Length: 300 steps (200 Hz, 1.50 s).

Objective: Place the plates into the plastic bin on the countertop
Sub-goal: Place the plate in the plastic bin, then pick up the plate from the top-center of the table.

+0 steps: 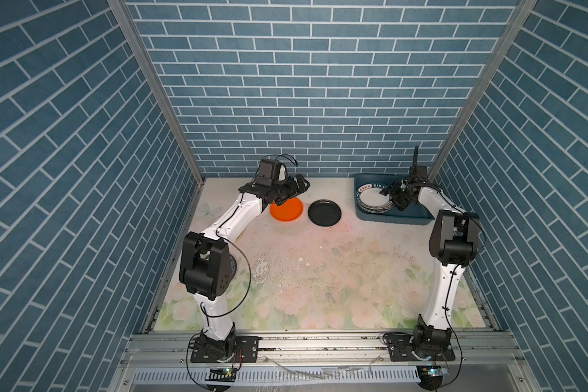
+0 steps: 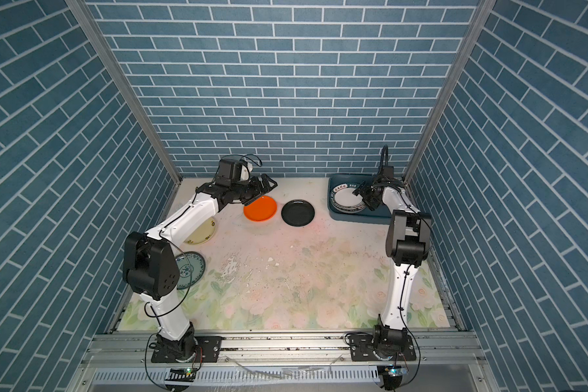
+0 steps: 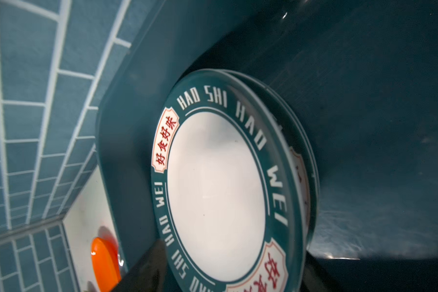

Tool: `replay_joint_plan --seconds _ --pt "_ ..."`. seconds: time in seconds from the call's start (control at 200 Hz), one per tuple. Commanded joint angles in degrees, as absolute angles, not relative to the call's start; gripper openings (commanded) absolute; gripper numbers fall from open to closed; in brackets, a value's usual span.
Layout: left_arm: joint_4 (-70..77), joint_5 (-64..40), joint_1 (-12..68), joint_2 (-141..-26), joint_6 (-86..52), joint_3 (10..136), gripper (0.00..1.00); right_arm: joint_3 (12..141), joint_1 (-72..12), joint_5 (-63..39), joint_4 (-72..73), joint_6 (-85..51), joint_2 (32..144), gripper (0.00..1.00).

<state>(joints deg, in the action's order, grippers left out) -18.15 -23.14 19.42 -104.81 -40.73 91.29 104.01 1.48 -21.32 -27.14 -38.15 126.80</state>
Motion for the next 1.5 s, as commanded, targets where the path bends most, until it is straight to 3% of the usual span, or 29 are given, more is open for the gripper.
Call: replay_joint_plan --seconds 0.0,0.255,0.63,0.8,1.08,1.495 --pt "-17.8 -22.3 19.5 -102.2 -40.1 90.3 1.00 106.9 1.1 -16.6 -32.2 -35.0 126.5 0.90" --pt "-18.3 -21.8 19.5 -101.4 -39.6 89.6 1.00 112.5 0.9 -8.2 -42.0 -32.7 127.5 0.90" --pt "-24.2 -15.6 17.6 -99.6 -38.1 89.3 1.00 113.4 -1.9 -8.0 -40.1 -33.3 126.0 0.91" --pt "-25.3 -12.7 13.2 -95.6 -38.9 84.1 1.00 115.2 -5.0 -7.0 -39.0 -34.4 121.1 0.98" --pt "-37.0 -1.9 4.9 -89.0 -38.8 77.5 1.00 118.8 -12.6 -8.4 -37.6 -35.5 118.9 0.98" --pt "-41.3 -0.4 -9.7 -77.1 -39.5 61.6 1.00 118.2 -21.7 -14.7 -32.5 -38.9 120.4 0.97"
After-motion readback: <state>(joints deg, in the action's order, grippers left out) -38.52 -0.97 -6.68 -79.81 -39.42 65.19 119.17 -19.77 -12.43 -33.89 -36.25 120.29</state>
